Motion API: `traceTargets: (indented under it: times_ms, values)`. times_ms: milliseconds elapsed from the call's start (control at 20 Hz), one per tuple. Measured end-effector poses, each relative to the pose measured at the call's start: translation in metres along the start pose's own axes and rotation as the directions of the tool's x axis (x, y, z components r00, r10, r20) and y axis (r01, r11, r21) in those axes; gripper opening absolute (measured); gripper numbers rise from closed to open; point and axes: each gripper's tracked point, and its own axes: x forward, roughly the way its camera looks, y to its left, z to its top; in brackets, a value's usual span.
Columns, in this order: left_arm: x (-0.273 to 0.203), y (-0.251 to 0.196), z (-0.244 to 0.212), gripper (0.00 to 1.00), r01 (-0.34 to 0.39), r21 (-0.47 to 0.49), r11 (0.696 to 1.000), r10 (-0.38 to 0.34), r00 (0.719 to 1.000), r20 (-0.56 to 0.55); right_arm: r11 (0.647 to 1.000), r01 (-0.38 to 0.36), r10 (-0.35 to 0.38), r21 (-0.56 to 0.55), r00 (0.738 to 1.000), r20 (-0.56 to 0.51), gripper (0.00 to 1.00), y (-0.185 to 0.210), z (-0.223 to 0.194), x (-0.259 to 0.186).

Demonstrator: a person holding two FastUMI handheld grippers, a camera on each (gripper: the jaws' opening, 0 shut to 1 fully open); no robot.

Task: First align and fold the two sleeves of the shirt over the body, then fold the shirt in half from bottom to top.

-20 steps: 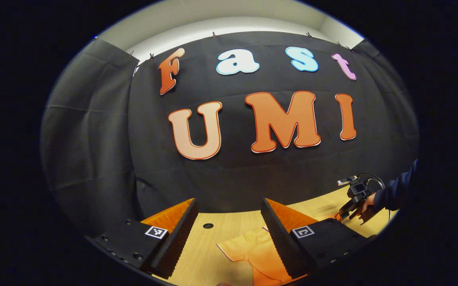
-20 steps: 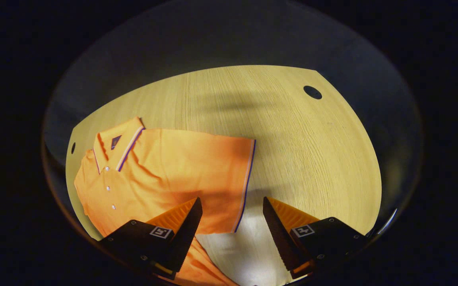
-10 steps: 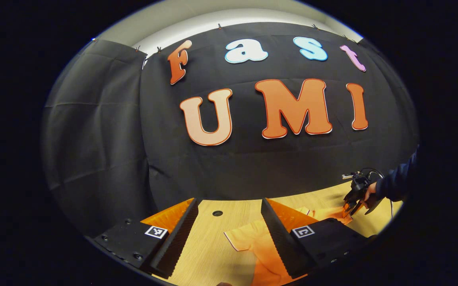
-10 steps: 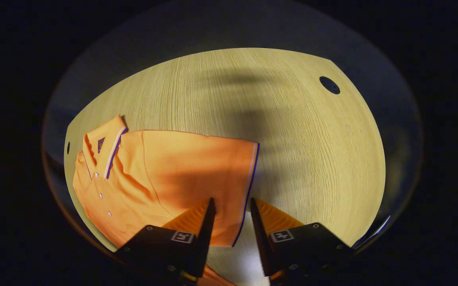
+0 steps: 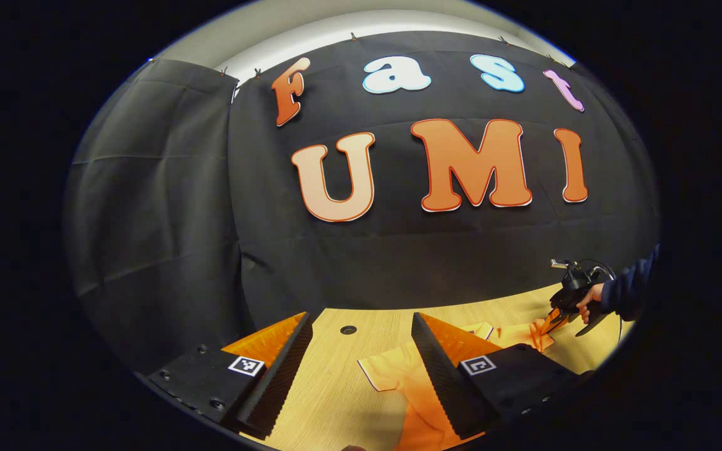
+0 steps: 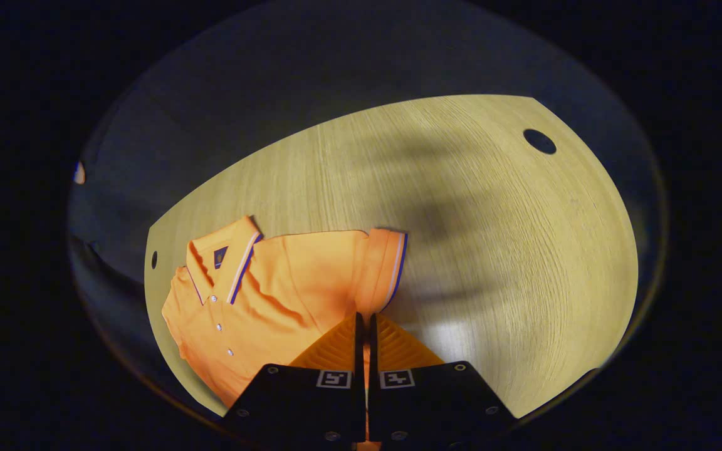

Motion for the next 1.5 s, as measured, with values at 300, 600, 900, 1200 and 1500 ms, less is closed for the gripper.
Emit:
traceTargets:
  times_ms: [300, 600, 900, 1200, 1500]
  values:
    - [0.006, 0.003, -0.011, 0.98, 0.001, -0.026, 1.000, -0.002, 0.999, -0.032, 0.994, -0.095, 0.097, -0.056, 0.995, 0.023, 0.02, 0.057, 0.006, -0.022]
    - [0.027, 0.008, -0.032, 0.98, -0.008, -0.050, 0.999, 0.002, 0.994, -0.109, 0.973, -0.219, 0.221, -0.078, 0.975, 0.017, 0.18, 0.105, -0.003, -0.036]
    - [0.059, 0.002, -0.072, 0.98, 0.019, -0.110, 0.994, -0.046, 0.969, -0.243, 0.964, -0.227, 0.241, -0.138, 0.966, 0.096, 0.61, 0.107, 0.006, -0.060]
    - [0.108, 0.000, -0.130, 0.98, 0.076, -0.160, 0.984, -0.139, 0.890, -0.434, 0.972, -0.117, 0.175, -0.206, 0.939, 0.297, 0.86, 0.094, 0.023, -0.121]
    - [0.162, -0.018, -0.175, 0.98, 0.132, -0.312, 0.941, -0.296, 0.768, -0.567, 0.978, -0.029, 0.119, -0.205, 0.889, 0.443, 0.90, 0.079, 0.015, -0.173]
